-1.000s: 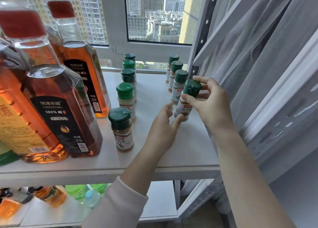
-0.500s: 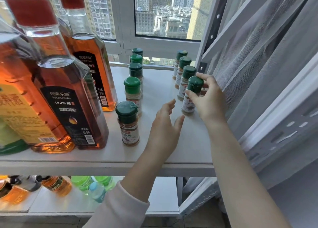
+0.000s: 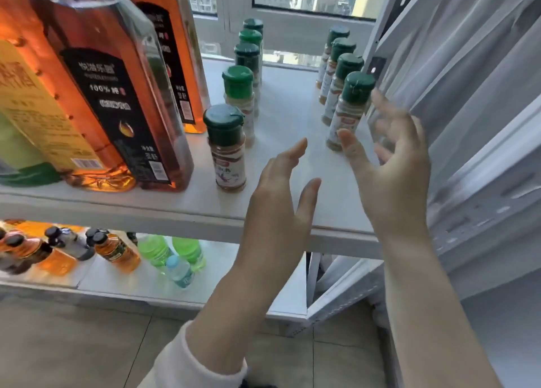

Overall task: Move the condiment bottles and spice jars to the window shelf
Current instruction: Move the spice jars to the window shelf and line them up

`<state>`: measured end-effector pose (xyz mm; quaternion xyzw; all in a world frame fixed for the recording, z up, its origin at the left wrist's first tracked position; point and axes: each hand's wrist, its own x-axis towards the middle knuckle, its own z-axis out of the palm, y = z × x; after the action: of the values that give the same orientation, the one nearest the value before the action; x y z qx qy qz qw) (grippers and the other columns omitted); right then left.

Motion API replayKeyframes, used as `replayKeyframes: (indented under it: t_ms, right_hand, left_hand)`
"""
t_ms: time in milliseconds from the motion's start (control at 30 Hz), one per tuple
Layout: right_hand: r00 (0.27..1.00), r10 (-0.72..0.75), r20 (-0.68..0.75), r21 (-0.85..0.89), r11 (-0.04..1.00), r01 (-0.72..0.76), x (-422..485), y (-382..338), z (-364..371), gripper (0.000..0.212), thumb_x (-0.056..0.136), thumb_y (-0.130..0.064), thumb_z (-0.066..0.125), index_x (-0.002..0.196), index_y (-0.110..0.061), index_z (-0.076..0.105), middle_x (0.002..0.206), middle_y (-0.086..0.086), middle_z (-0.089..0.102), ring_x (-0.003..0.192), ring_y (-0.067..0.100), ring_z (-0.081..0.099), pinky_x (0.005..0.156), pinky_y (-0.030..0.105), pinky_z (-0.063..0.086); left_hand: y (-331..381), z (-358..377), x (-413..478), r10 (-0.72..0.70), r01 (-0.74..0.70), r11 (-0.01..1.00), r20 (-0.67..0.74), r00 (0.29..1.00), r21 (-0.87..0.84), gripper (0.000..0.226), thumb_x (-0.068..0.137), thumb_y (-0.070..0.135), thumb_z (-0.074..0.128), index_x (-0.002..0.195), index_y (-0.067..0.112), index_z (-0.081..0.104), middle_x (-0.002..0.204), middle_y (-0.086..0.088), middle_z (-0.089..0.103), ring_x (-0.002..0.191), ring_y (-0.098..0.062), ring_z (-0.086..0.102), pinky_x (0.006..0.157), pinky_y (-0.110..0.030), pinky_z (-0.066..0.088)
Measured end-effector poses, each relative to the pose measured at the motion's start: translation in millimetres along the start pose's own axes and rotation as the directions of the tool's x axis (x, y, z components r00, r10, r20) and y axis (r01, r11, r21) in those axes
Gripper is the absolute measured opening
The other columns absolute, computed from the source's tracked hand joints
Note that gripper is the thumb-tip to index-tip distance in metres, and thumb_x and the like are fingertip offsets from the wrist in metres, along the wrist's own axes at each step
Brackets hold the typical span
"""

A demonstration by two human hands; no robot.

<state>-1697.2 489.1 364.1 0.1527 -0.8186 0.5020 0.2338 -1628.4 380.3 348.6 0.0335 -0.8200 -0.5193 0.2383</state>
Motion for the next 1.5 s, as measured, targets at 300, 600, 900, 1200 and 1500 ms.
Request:
replayKeyframes:
  t_ms: [300, 600, 900, 1200, 1500]
  right_hand:
    - [0.996, -0.085, -0.013, -0.073, 0.994, 0.084, -121, -26, 15, 0.041, 0.090, -0.028, 0.059, 0.124, -0.005, 0.053, 0.122, 0.000, 0.047, 0.118, 0.016, 0.048, 0.097, 0.036, 0.046]
    - [0.963, 0.144, 0.228, -0.190, 0.977, -0.101, -308, -32, 91, 0.042, 0.085, -0.033, 0.055, 0.118, -0.009, 0.058, 0.121, 0.007, 0.054, 0.116, 0.013, 0.046, 0.103, 0.025, 0.036]
    - [0.680, 0.506, 0.531, -0.390, 0.858, -0.334, -437, 0, 164, 0.033, 0.081, -0.015, 0.071, 0.113, -0.013, 0.061, 0.110, -0.002, 0.056, 0.107, 0.018, 0.055, 0.096, 0.032, 0.044]
    - [0.313, 0.673, 0.670, -0.547, 0.733, -0.404, -563, 197, 299, 0.040, 0.085, -0.029, 0.065, 0.121, -0.017, 0.055, 0.113, -0.008, 0.052, 0.112, 0.014, 0.052, 0.099, 0.031, 0.042]
    - [0.237, 0.748, 0.620, -0.557, 0.633, -0.538, -693, 403, 499, 0.041, 0.083, -0.029, 0.067, 0.116, -0.006, 0.056, 0.105, 0.008, 0.062, 0.099, 0.024, 0.060, 0.080, 0.027, 0.043]
  left_hand:
    - [-24, -58, -83, 0.160, -0.154, 0.977, -0.026, 0.987, 0.149, 0.042, 0.090, 0.018, 0.051, 0.131, 0.011, 0.047, 0.126, 0.009, 0.049, 0.119, -0.003, 0.044, 0.101, -0.010, 0.032]
    - [-145, -155, -206, 0.173, -0.211, 0.884, 0.127, 0.977, 0.417, 0.042, 0.089, 0.025, 0.046, 0.129, 0.010, 0.047, 0.129, -0.006, 0.055, 0.123, -0.018, 0.045, 0.102, -0.032, 0.033]
    - [-315, -203, -354, -0.256, -0.057, 0.711, 0.334, 0.907, 0.701, 0.051, 0.086, 0.032, 0.040, 0.128, 0.004, 0.047, 0.133, -0.016, 0.053, 0.128, -0.031, 0.042, 0.105, -0.041, 0.028]
    - [-565, -139, -442, -0.348, 0.001, 0.618, 0.273, 0.897, 0.786, 0.048, 0.084, 0.026, 0.039, 0.124, 0.002, 0.049, 0.126, -0.018, 0.058, 0.118, -0.035, 0.055, 0.104, -0.043, 0.032]
    - [-806, -89, -484, -0.344, -0.113, 0.519, 0.329, 0.879, 0.847, 0.053, 0.084, 0.031, 0.036, 0.121, 0.000, 0.057, 0.128, -0.018, 0.057, 0.118, -0.035, 0.055, 0.096, -0.049, 0.043]
